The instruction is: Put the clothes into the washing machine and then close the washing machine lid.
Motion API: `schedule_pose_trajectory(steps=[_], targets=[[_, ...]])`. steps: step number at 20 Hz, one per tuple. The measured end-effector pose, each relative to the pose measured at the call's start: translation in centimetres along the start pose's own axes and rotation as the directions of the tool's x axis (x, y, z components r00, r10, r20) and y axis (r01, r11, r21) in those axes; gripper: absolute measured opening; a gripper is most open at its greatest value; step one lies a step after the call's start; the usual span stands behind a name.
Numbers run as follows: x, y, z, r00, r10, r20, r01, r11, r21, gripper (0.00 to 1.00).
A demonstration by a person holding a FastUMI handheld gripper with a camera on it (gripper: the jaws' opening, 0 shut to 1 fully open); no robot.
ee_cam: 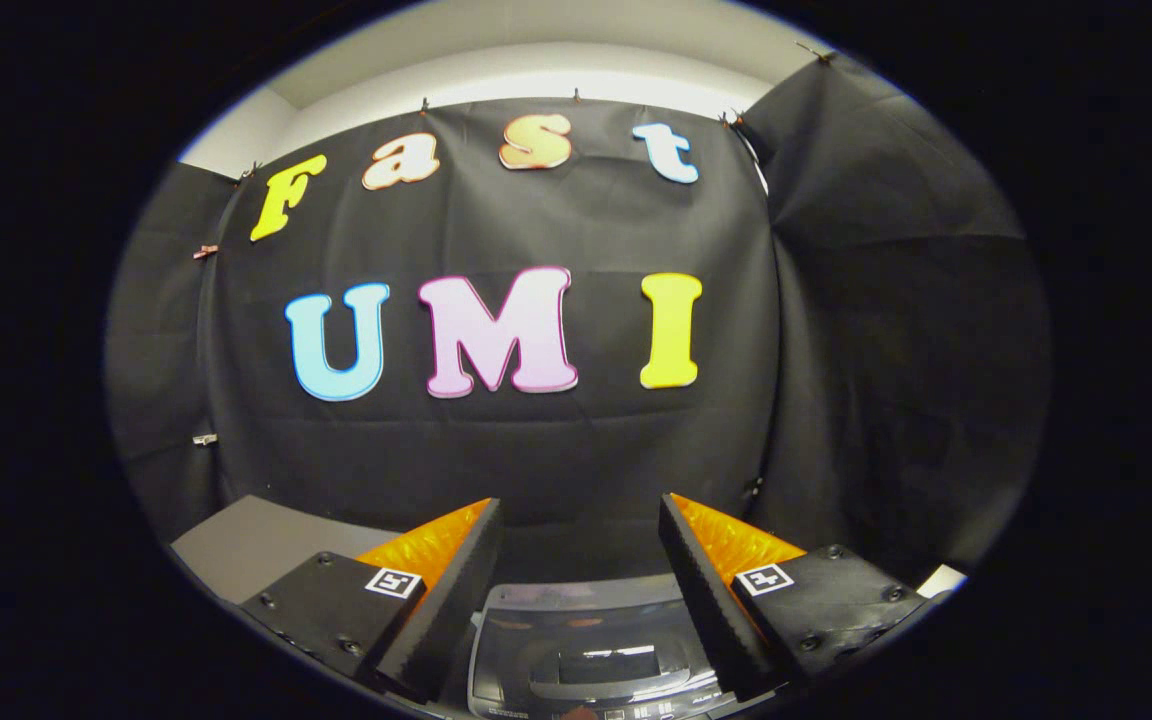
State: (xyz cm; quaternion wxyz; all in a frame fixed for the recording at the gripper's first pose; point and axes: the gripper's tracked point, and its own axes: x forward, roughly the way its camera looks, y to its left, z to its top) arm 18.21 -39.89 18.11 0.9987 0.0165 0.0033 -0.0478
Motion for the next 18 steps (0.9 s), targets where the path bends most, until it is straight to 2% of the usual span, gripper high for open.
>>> schedule_pose_trajectory(steps=[5, 11, 18], targets=[[-4.3, 2.6, 3.6, 0.996, 0.007, 0.091, -0.005, 1.0, -0.02, 0.98], [-7.4, 5.0, 3.3, 0.995, 0.013, 0.103, -0.006, 0.998, -0.07, 0.98], [-9.3, 5.9, 4.2, 0.99, 0.01, 0.138, -0.001, 0.998, -0.064, 0.98]])
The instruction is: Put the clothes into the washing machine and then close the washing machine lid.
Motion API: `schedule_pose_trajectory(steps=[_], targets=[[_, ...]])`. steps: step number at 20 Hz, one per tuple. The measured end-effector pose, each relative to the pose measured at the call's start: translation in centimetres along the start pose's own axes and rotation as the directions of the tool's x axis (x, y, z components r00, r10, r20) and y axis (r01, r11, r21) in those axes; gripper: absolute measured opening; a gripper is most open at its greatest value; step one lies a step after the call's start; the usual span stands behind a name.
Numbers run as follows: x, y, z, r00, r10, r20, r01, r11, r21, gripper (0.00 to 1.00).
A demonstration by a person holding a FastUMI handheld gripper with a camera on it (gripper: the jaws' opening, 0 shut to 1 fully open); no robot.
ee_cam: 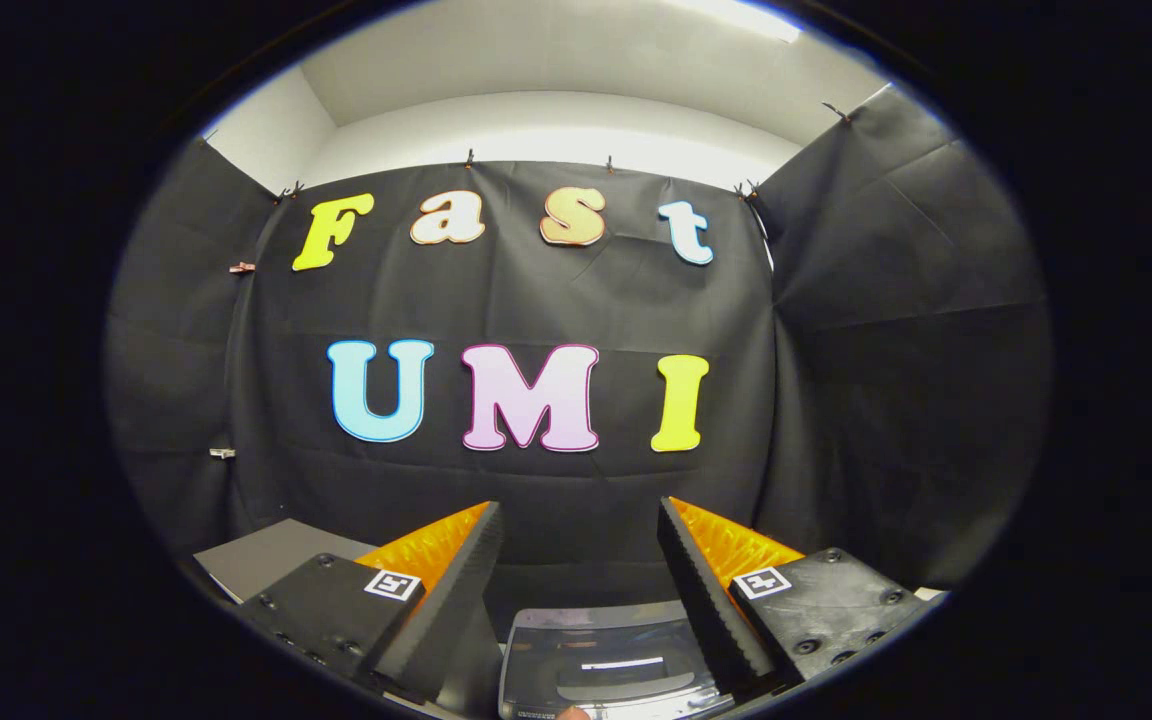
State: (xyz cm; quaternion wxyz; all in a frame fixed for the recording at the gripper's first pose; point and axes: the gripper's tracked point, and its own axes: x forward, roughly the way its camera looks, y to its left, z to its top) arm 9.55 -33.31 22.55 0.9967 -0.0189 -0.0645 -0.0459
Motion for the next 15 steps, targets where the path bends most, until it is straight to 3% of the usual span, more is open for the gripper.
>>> schedule_pose_trajectory(steps=[15], targets=[[0.14, -0.01, -0.17, 1.0, -0.004, -0.013, 0.004, 1.0, -0.01, 0.98]])
